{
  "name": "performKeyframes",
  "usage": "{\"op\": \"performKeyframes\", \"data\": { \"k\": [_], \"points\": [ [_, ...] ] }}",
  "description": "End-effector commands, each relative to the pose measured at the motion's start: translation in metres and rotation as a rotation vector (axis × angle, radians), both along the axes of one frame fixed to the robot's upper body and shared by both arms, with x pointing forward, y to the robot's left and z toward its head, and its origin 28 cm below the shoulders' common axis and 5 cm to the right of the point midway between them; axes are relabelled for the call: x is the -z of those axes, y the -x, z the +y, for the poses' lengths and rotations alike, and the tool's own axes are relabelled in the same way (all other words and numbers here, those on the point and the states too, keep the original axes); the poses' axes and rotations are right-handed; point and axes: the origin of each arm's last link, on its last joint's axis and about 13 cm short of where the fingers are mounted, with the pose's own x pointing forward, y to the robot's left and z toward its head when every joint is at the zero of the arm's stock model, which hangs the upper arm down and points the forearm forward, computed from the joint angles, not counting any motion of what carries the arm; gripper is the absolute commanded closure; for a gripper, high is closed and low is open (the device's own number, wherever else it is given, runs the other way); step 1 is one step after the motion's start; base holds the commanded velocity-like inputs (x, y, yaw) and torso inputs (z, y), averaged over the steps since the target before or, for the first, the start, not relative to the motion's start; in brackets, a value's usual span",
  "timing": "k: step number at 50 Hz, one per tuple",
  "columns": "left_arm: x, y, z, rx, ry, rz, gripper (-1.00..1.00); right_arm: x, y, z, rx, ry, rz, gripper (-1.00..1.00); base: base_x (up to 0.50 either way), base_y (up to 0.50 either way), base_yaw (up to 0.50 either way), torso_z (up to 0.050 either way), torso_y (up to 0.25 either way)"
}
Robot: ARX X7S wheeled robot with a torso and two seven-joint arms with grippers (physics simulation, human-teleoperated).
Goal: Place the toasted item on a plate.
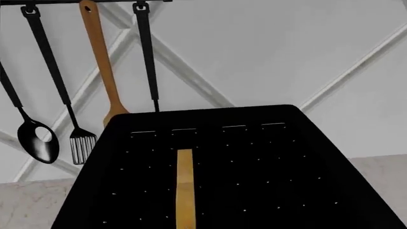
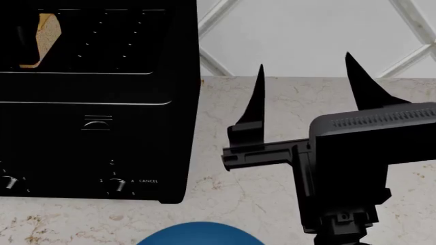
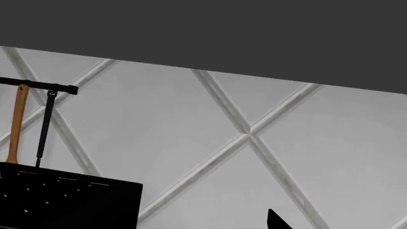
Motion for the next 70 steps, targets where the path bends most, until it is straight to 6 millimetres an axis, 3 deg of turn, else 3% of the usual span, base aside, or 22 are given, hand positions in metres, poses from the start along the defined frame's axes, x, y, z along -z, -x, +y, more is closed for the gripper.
{"op": "performKeyframes", "data": {
  "k": [1,56,70],
  "points": [
    [0.013,-0.013,0.005,-0.008,0.008,0.031,-1.0,0.002,0.001,0.0,0.001,-0.001,0.002,-1.0,0.0,0.0,0.0,0.0,0.0],
    [0.045,-0.067,0.008,-0.037,0.059,0.074,-1.0,0.007,0.004,-0.004,0.022,0.0,0.016,-1.0,0.0,0.0,0.0,0.0,0.0],
    [0.053,-0.068,0.01,-0.043,0.059,0.098,-1.0,0.011,0.006,-0.005,0.022,-0.003,0.02,-1.0,0.0,0.0,0.0,0.0,0.0]
  ]
}}
